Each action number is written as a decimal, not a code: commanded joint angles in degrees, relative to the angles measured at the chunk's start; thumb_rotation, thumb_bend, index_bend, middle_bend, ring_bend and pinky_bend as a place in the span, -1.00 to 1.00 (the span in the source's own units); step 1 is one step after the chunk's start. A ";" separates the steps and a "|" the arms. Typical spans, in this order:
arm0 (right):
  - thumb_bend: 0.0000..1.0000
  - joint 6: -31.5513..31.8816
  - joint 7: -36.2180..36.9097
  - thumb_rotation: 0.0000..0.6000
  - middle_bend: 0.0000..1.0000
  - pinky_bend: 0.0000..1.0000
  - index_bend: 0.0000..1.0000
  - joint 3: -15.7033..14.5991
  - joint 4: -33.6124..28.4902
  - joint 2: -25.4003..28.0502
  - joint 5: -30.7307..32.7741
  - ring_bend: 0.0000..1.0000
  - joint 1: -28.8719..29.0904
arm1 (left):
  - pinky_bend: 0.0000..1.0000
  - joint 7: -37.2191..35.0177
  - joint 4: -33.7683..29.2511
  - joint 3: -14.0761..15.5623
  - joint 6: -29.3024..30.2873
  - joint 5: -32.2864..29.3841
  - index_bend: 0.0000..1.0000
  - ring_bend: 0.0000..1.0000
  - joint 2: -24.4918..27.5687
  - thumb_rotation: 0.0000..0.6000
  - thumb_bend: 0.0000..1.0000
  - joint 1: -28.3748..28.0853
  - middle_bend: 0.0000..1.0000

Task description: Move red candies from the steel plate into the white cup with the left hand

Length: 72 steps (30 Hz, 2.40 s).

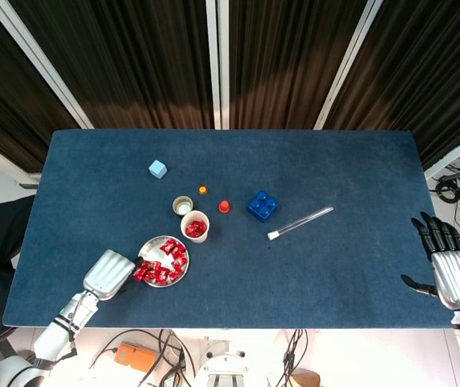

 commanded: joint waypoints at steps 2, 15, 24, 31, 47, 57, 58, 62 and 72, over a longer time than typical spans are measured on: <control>-0.62 -0.06 -0.29 1.00 -0.94 -0.72 -1.00 -0.03 -0.26 0.04 0.13 -1.00 0.00 | 0.50 -0.18 0.84 -0.20 -0.19 0.30 -0.09 0.54 -0.40 1.00 -0.48 -0.05 0.67; -0.62 0.08 0.15 1.00 -0.94 -0.72 -1.00 -0.23 0.02 0.06 0.48 -1.00 -0.30 | 0.50 -7.63 -2.62 -2.11 -0.66 1.94 0.18 0.55 1.23 1.00 -0.18 -2.05 0.67; -0.62 1.45 1.43 1.00 -0.94 -0.72 -1.00 0.05 0.70 0.54 0.30 -1.00 -0.83 | 0.50 -12.83 -5.24 -7.68 -0.98 -0.41 0.21 0.55 1.66 1.00 -0.15 -4.95 0.67; -0.62 2.09 1.86 1.00 -0.94 -0.72 -1.00 0.39 0.75 0.78 0.36 -1.00 -0.99 | 0.50 -10.11 -6.99 -14.08 -4.23 -4.19 0.21 0.55 0.89 1.00 -0.16 -10.09 0.67; -0.62 2.27 3.14 1.00 -0.94 -0.71 -1.00 0.71 1.41 0.92 1.26 -1.00 -1.37 | 0.50 4.26 -4.67 -17.84 -12.14 -17.03 0.21 0.55 -3.78 1.00 -0.22 -18.15 0.67; -0.62 2.10 3.04 1.00 -0.94 -0.71 -1.00 0.70 1.35 0.75 1.18 -1.00 -1.30 | 0.50 6.35 -5.76 -16.66 -11.08 -18.72 -0.16 0.54 -2.94 1.00 -0.46 -18.77 0.67; -0.62 2.16 3.01 1.00 -0.94 -0.71 -1.00 0.70 1.30 0.77 1.12 -1.00 -1.31 | 0.50 6.13 -6.10 -16.55 -10.56 -18.49 -0.17 0.54 -2.63 1.00 -0.47 -18.56 0.67; -0.62 2.60 2.95 1.00 -0.94 -0.71 -1.00 0.83 1.07 0.95 0.79 -1.00 -1.34 | 0.50 4.39 -8.17 -15.44 -5.95 -15.20 -0.19 0.54 -0.42 1.00 -0.50 -16.32 0.67; -0.62 3.08 3.46 1.00 -0.94 -0.71 -1.00 0.91 1.13 1.10 -0.03 -1.00 -1.24 | 0.50 -3.42 -9.30 -7.45 6.59 -3.96 -0.19 0.53 3.33 1.00 -0.57 -6.77 0.67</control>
